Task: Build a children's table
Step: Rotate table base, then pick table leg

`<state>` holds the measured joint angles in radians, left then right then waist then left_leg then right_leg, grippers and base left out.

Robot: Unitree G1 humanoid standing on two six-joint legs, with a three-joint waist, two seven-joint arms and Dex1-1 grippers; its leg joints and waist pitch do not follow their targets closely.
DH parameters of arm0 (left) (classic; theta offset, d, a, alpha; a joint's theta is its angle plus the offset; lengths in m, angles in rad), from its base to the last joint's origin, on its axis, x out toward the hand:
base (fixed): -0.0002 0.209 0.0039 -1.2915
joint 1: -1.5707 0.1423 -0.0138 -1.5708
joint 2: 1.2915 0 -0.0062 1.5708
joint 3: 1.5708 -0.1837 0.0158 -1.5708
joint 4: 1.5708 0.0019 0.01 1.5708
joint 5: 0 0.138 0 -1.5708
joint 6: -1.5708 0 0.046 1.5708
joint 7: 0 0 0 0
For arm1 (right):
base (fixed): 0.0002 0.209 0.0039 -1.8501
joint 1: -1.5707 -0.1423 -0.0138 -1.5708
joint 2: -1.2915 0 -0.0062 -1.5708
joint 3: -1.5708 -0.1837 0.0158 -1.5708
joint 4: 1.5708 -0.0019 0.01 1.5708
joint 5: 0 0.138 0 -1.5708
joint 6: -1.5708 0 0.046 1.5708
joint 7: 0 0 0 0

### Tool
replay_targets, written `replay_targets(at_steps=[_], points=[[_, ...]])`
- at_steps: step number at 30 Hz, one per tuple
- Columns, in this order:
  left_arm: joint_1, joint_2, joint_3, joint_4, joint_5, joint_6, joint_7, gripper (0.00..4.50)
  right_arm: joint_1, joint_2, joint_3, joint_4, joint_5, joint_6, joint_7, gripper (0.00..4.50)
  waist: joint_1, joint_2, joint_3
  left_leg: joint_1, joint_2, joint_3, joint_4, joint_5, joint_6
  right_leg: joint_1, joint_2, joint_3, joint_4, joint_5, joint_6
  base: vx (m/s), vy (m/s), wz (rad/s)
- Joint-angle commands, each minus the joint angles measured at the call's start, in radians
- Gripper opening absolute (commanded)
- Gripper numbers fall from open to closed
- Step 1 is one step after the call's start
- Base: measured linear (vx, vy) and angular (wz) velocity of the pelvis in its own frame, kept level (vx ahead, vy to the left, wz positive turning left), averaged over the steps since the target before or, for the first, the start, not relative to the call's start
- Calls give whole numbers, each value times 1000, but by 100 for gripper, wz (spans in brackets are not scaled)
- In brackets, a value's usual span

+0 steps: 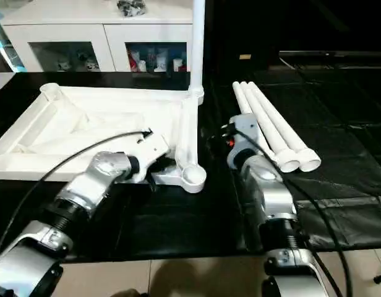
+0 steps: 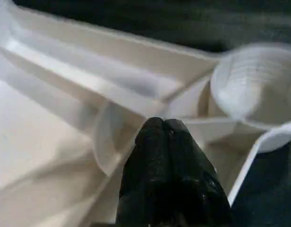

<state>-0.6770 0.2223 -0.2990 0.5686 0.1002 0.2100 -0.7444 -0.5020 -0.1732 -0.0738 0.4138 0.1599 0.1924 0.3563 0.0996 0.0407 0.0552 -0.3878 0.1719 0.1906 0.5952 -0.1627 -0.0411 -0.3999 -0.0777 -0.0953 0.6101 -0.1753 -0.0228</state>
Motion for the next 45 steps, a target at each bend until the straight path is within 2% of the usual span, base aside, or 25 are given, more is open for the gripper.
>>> replay_targets(at_steps=[1, 2, 4, 5, 6, 7, 8, 11, 13, 16, 17, 20, 21, 22, 23, 26, 30, 34, 36, 37, 40, 41, 42, 44, 45], points=[[2, 16, 27, -67, -39, -19, -41, 4, 15, -10, 0, -39, -7, 63, -6, 450, 5, 2, -77, 21, 62, -35, -69, -240, 41, 50, -86, 58, -80, -206, -188, 0, 0, 0], [14, 26, 32, -96, -54, -14, -63, 4, 11, -12, -3, -37, -18, 77, -29, 450, 6, 6, -77, 22, 63, -36, -69, -248, 37, 49, -86, 58, -79, -206, -191, 0, 0, 0], [37, 49, 39, -146, -73, 8, -99, 4, -11, -21, -6, -19, -54, 126, -94, 450, 4, 4, -73, 23, 64, -36, -72, -261, 22, 47, -86, 58, -78, -225, -193, 0, 0, 0], [42, 55, 44, -159, -79, 15, -103, 4, -21, -23, -10, -15, -52, 152, -100, 450, 3, 5, -73, 25, 61, -34, -72, -269, 13, 45, -84, 59, -80, -242, -190, 0, 0, 0], [53, 65, 60, -185, -95, 28, -103, 4, -47, -27, -21, -9, -27, 221, -91, 450, 0, -1, -73, 24, 59, -33, -72, -270, 13, 48, -83, 59, -79, -244, -190, 0, 0, 0], [61, 71, 74, -204, -103, 35, -95, 33, -65, -30, -28, -4, -15, 247, -87, 450, 0, 3, -72, 25, 59, -34, -72, -274, 14, 48, -85, 59, -81, -264, -186, 0, 0, 0], [69, 77, 93, -228, -113, 42, -84, 41, -94, -35, -35, 19, -7, 261, -86, 450, -3, -1, -73, 24, 59, -34, -71, -274, 10, 49, -86, 59, -79, -272, -181, 0, 0, 0], [94, 86, 138, -279, -128, 50, -48, 60, -161, -51, -39, 100, -11, 227, -91, 450, -6, -1, -74, 24, 60, -33, -69, -257, 8, 46, -86, 59, -78, -260, -176, 0, 0, 0], [127, 99, 170, -335, -137, 53, -16, 84, -221, -80, -13, 193, -62, 171, -102, 450, -8, -1, -74, 23, 59, -33, -67, -244, 6, 46, -85, 57, -74, -236, -189, 0, 0, 0], [181, 111, 209, -435, -150, 93, 4, 83, -299, -96, -25, 289, -60, 153, -102, 450, -8, 2, -77, 22, 60, -31, -64, -234, 10, 47, -85, 58, -68, -201, -204, 0, 0, 0], [181, 111, 209, -435, -150, 93, 4, 111, -299, -96, -25, 289, -60, 153, -102, 450, -8, 1, -76, 20, 58, -29, -63, -227, 18, 47, -82, 58, -70, -194, -206, 0, 0, 0], [235, 128, 247, -544, -167, 162, 29, 128, -392, -108, -53, 411, -64, 123, -143, 450, -9, 3, -76, 22, 60, -29, -62, -227, 19, 45, -80, 57, -65, -184, -219, 0, 0, 0], [249, 131, 259, -574, -173, 189, 35, 128, -427, -120, -48, 465, -90, 124, -201, 450, -8, 3, -73, 22, 58, -28, -63, -234, 20, 44, -78, 56, -69, -196, -215, 0, 0, 0], [274, 146, 268, -623, -180, 221, 36, 140, -470, -134, -41, 534, -106, 135, -224, 450, -10, -7, -64, 21, 57, -27, -66, -245, 14, 38, -76, 56, -70, -218, -215, 0, 0, 0], [290, 155, 273, -652, -184, 241, 36, 156, -491, -137, -49, 568, -100, 138, -228, 450, -11, -2, -64, 24, 59, -30, -65, -266, 6, 39, -80, 57, -66, -241, -218, 0, 0, 0], [347, 184, 293, -743, -196, 297, 34, 176, -541, -145, -45, 646, -108, 113, -213, 450, -15, -4, -42, 21, 54, -29, -73, -327, 12, 30, -72, 57, -82, -313, -179, 0, 0, 0], [397, 209, 301, -828, -192, 368, 41, 210, -581, -155, -60, 730, -104, 120, -230, 450, -15, -5, -28, 21, 56, -32, -77, -346, 7, 25, -72, 59, -81, -317, -174, 0, 0, 0], [425, 230, 312, -895, -205, 430, 37, 220, -593, -162, -45, 778, -120, 94, -211, 450, -10, -6, -18, 14, 58, -32, -75, -289, 19, 27, -74, 62, -68, -218, -212, 0, 0, 0], [456, 265, 319, -958, -221, 487, 28, 220, -596, -166, -45, 813, -127, 88, -209, 450, -8, -12, -15, 1, 56, -30, -68, -176, 61, 30, -73, 61, -51, -84, -244, 0, 0, 0], [460, 271, 320, -970, -225, 500, 27, 220, -597, -169, -47, 824, -129, 88, -212, 450, -10, -13, -10, -1, 54, -28, -65, -149, 84, 28, -71, 61, -50, -58, -258, 0, 0, 0], [470, 283, 327, -1007, -241, 542, 32, 220, -601, -176, -42, 852, -136, 85, -217, 450, -9, -15, -10, -4, 55, -27, -61, -107, 114, 30, -71, 60, -45, -24, -274, 0, 0, 0], [475, 286, 330, -1019, -246, 552, 31, 220, -599, -178, -42, 855, -137, 82, -223, 450, -9, -16, -5, -7, 54, -25, -59, -86, 127, 26, -69, 59, -44, -3, -280, 0, 0, 0], [480, 289, 333, -1030, -248, 564, 31, 220, -597, -180, -45, 859, -136, 80, -226, 450, -9, -15, 2, -7, 55, -25, -62, -113, 130, 23, -68, 59, -49, -37, -279, 0, 0, 0], [486, 294, 337, -1049, -252, 584, 30, 220, -598, -181, -53, 869, -133, 77, -224, 450, -9, -15, 6, -3, 59, -25, -63, -147, 116, 24, -72, 60, -52, -82, -274, 0, 0, 0], [489, 296, 338, -1060, -254, 599, 29, 220, -601, -180, -59, 878, -132, 77, -217, 450, -9, -14, 12, -2, 60, -26, -66, -167, 100, 22, -72, 61, -55, -111, -270, 0, 0, 0]])
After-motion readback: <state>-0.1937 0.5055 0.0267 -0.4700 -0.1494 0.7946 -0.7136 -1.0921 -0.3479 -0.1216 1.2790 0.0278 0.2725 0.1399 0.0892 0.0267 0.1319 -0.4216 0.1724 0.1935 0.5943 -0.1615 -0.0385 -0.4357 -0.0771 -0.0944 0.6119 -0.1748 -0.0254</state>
